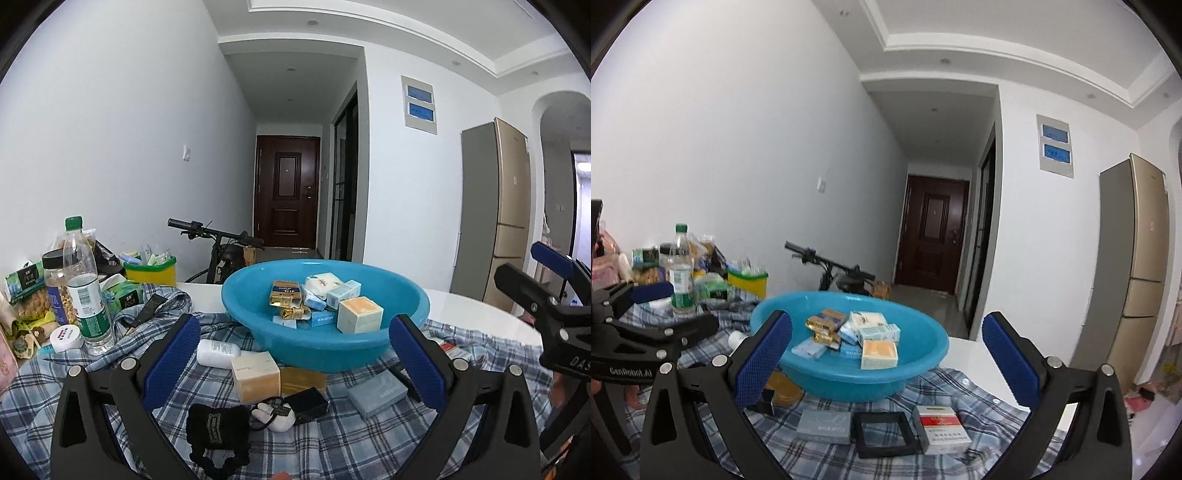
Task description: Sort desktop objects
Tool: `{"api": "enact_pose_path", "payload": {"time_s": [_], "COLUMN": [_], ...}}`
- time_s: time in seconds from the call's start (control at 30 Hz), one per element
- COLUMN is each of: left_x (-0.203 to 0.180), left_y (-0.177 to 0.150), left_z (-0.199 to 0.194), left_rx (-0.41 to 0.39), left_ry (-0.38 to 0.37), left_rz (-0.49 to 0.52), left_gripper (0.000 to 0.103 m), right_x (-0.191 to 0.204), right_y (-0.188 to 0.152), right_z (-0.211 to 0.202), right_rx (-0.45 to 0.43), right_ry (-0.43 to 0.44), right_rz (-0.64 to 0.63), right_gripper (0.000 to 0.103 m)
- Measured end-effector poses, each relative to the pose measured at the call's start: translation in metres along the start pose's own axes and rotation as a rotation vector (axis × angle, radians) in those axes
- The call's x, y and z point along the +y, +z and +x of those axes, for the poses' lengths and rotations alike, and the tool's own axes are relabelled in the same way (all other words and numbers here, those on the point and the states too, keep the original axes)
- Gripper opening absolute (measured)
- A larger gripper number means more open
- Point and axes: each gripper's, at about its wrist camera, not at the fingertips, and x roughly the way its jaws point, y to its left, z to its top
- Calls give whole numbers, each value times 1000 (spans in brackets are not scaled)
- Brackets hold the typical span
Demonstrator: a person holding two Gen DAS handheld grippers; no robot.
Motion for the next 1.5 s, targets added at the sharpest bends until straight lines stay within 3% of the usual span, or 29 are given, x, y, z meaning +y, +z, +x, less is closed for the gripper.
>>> {"api": "enact_pose_path", "payload": {"time_s": [0.27,0.83,1.07,1.2,1.5], "left_x": [-6,-7,-4,-1,-7], "left_y": [-20,-34,-37,-40,-42], "left_z": [3,7,13,29,30], "left_rx": [-26,-59,-27,59,62], "left_ry": [12,46,26,34,11], "left_rz": [22,31,8,-11,16], "left_gripper": [103,103,103,103,103], "right_x": [-6,-3,-10,-11,-16], "right_y": [-29,-54,-63,-61,-63], "right_z": [12,12,40,33,34], "right_rx": [48,128,299,278,286], "right_ry": [-4,-23,-74,-135,-151], "right_rz": [56,121,150,141,157], "right_gripper": [103,103,103,103,103]}}
